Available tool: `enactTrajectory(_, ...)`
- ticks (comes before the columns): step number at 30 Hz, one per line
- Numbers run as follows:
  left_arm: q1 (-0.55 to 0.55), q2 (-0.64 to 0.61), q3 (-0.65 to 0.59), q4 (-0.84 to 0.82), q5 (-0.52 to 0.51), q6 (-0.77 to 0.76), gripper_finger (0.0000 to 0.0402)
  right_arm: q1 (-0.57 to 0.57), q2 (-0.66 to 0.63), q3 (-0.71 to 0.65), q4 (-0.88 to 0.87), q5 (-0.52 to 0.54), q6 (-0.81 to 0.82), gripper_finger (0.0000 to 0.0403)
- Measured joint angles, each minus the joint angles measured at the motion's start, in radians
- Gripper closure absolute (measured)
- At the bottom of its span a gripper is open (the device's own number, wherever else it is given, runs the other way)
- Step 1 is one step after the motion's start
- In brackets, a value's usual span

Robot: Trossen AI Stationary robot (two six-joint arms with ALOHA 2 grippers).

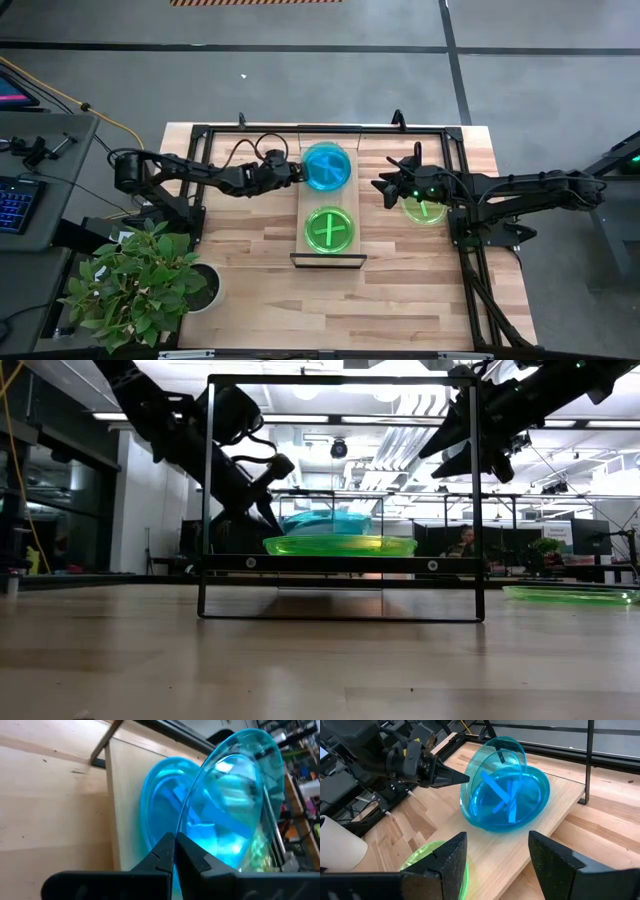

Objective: Place and stack plates onto a shelf
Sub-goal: Stack the blue plate on top of the blue plate on the shelf

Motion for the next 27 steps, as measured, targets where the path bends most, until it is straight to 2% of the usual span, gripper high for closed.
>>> enactTrajectory(6,0.0,0.0,0.0,0.005,0.011,0.05,0.0386,0.0,0.0,0.0,-0.005,0.0,0.0,0.0206)
enactTrajectory(14,0.0,0.0,0.0,0.016,-0.012,0.057,0.0322,0.0,0.0,0.0,-0.006,0.0,0.0,0.0206)
enactTrajectory(20,0.0,0.0,0.001,0.107,-0.011,0.073,0.0271,0.0,0.0,0.0,-0.005,0.0,0.0,0.0206)
enactTrajectory(27,0.0,0.0,0.001,0.11,0.039,0.116,0.0246,0.0,0.0,0.0,-0.005,0.0,0.0,0.0206)
